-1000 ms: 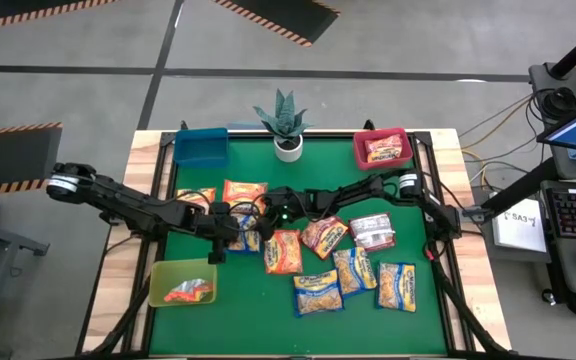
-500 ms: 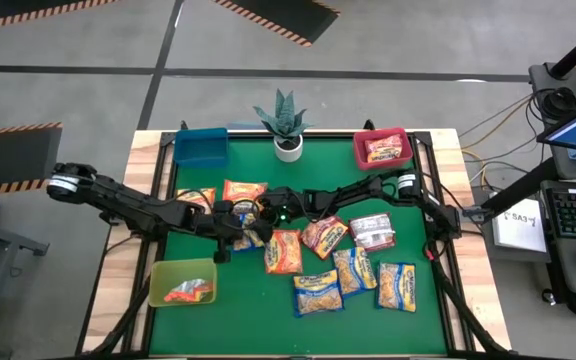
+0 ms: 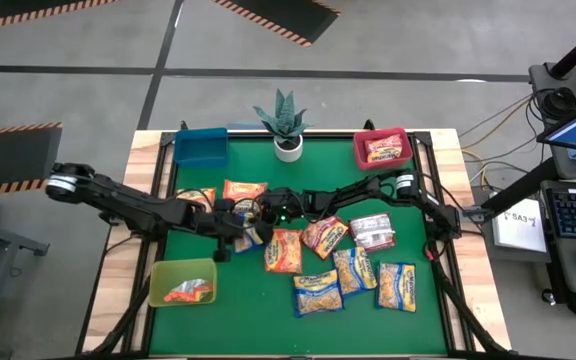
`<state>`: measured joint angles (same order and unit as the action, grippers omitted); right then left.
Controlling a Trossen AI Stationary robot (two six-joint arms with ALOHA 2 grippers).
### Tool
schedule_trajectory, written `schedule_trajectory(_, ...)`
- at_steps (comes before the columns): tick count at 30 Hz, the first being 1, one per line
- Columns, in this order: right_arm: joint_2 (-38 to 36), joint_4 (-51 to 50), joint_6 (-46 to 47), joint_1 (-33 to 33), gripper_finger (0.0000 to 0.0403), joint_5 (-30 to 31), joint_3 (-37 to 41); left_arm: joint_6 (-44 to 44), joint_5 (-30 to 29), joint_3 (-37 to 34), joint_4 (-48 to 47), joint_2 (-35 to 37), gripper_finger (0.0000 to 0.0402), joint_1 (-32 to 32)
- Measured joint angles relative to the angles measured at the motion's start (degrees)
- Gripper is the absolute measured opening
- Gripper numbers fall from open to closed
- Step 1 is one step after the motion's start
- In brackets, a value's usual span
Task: Sort Maruchan noodles
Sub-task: Put the blue noodle pack into the blue bin
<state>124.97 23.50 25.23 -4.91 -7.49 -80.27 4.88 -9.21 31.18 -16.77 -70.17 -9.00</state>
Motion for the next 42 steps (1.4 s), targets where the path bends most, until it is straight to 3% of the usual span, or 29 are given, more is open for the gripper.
schedule_trajectory(5, -0.69, 0.12, -5.8, 0.92, 0.0009, 0.14, 0.0, -3.38, 0.78, 4.1, -7.59, 4.04, 0.0038, -0.11)
schedule_trajectory(9, -1.05, 2.02, -11.83, 2.86, 0.0009, 0.02, 0.02, -7.72, 0.78, 5.03, -6.31, 9.24, 0.0038, -0.12)
schedule_trajectory(15, -1.21, 3.48, -19.71, 5.73, 0.0009, 5.8, 0.04, -3.4, 0.76, 4.23, -5.23, 16.58, 0.0044, 1.04)
schedule_trajectory(20, -1.34, 5.32, -26.05, 7.63, 0.0009, 9.66, 0.04, 1.4, 3.22, 3.52, -5.18, 19.06, 0.0085, 1.03)
schedule_trajectory(33, -1.64, 6.89, -39.78, 11.56, 0.0009, 18.13, 0.04, 8.38, 5.74, -4.67, 2.69, 18.62, 0.0242, 0.94)
schedule_trajectory(42, -1.86, 7.35, -41.02, 11.78, 0.0009, 18.4, 0.04, 10.75, 5.79, -9.59, 10.76, 18.62, 0.0236, 0.94)
